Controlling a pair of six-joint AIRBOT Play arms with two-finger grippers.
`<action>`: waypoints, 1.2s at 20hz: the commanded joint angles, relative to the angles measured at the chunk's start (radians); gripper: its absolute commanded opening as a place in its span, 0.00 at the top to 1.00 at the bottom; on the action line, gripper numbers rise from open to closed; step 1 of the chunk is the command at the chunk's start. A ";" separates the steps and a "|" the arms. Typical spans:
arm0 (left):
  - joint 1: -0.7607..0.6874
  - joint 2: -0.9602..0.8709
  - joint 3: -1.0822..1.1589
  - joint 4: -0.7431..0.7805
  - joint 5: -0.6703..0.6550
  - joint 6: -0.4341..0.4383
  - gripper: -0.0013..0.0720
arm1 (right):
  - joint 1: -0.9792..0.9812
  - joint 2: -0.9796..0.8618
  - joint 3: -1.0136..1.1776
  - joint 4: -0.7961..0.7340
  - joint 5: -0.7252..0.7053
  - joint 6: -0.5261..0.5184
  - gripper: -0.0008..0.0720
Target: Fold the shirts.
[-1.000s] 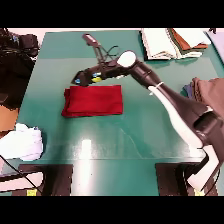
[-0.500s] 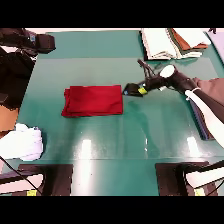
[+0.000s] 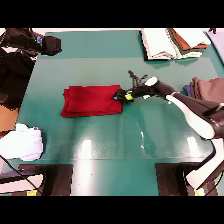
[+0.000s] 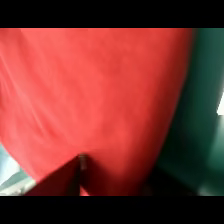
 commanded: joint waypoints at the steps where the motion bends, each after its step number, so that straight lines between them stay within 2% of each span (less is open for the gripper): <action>1: 0.000 -0.001 0.000 -0.047 -0.002 0.004 0.95 | 0.071 -0.095 0.150 0.033 -0.024 -0.034 0.77; 2: -0.001 -0.001 0.000 -0.058 -0.002 0.004 0.95 | 0.078 -0.105 0.189 0.017 -0.019 -0.057 0.96; 5: -0.015 -0.001 0.000 -0.071 -0.006 0.004 0.95 | 0.057 -0.069 0.265 -0.105 -0.002 -0.052 0.96; 7: -0.056 -0.001 0.000 -0.069 -0.006 0.005 0.95 | -0.010 0.013 0.267 -0.200 0.010 -0.010 0.96; 13: -0.198 -0.001 0.000 -0.069 -0.001 0.031 0.95 | -0.381 0.349 0.118 -0.440 0.124 0.066 0.96; 18: -0.218 -0.001 0.000 -0.086 0.006 0.022 0.95 | -0.794 0.530 0.004 -0.454 0.126 0.053 0.96; 21: -0.218 -0.001 0.000 -0.100 0.012 -0.008 0.95 | -0.974 0.523 0.029 -0.442 0.124 0.027 0.96; 24: -0.218 -0.001 0.000 -0.100 0.012 -0.021 0.95 | -1.057 0.470 0.111 -0.396 0.127 0.010 0.96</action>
